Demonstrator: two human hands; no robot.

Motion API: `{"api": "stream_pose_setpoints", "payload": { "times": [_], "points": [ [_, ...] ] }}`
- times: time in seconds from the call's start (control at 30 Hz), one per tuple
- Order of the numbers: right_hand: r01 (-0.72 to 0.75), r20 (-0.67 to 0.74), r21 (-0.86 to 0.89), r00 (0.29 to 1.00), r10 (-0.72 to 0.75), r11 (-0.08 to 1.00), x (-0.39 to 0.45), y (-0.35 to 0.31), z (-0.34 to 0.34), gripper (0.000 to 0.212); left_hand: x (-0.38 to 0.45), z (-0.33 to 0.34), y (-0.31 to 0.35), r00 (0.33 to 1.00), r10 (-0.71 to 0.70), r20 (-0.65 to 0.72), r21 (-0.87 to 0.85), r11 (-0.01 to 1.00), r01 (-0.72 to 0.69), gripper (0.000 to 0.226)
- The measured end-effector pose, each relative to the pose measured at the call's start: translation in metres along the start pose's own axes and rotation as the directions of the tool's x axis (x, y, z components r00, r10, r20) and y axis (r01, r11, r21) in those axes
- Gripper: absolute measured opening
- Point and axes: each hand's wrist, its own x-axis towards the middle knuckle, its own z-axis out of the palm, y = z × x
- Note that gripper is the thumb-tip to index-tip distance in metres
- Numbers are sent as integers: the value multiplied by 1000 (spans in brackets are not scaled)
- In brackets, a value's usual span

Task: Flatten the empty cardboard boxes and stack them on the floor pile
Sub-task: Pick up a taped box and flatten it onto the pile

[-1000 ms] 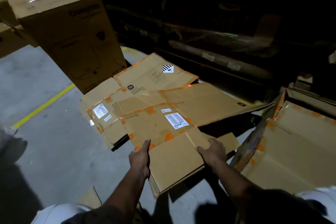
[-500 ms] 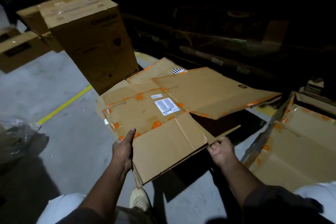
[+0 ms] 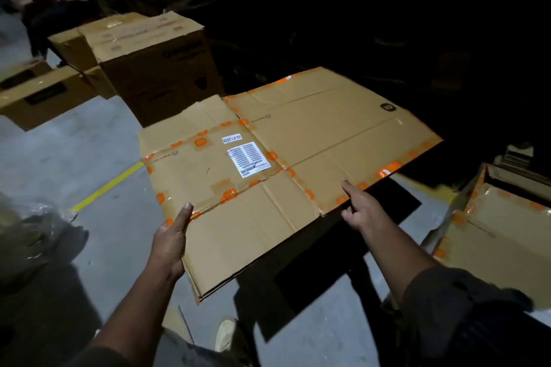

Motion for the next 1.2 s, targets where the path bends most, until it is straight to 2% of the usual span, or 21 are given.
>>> {"api": "stream_pose_setpoints", "payload": {
  "times": [0.07,0.2,0.27,0.43,0.57,0.63,0.73,0.8,0.93,1.03,1.1,1.17,1.2],
  "points": [
    [90,26,24,996,-91,996,5,-2,7,70,8,-5,2,998,-59,0,-33,998,59,31],
    [168,61,39,984,-170,985,15,-5,33,75,28,-13,1,990,-139,-35,-63,989,137,35],
    [157,56,23,986,-158,987,30,3,44,72,42,-19,-1,984,-167,-66,-61,985,163,41],
    [81,54,-13,995,-80,997,71,27,70,71,87,-31,-5,977,-175,-121,-72,983,168,30],
    [91,37,-48,995,-89,995,105,29,100,67,132,-34,-8,968,-184,-168,-91,981,171,27],
    [102,28,-78,995,-100,992,123,28,115,67,154,-36,-11,968,-185,-171,-99,980,170,35],
    [95,32,-103,995,-92,990,151,32,135,72,185,-38,-20,962,-179,-204,-94,982,163,57],
    [85,21,-125,996,-83,988,173,40,146,72,205,-37,-29,957,-183,-223,-95,982,166,55],
    [67,23,-193,998,-64,979,208,62,176,50,238,-30,-53,943,-179,-282,-101,983,157,46],
    [104,43,-202,994,-97,974,233,69,201,17,265,-27,-63,939,-176,-296,-137,981,140,49],
    [145,36,-190,989,-141,971,248,70,215,26,289,-27,-65,942,-149,-301,-128,985,115,54],
    [173,27,-208,985,-171,963,268,70,225,52,312,-25,-67,955,-134,-263,-112,988,108,59],
    [167,16,-211,986,-167,963,281,72,229,62,322,-22,-68,966,-131,-222,-109,988,109,55]
  ]
}}
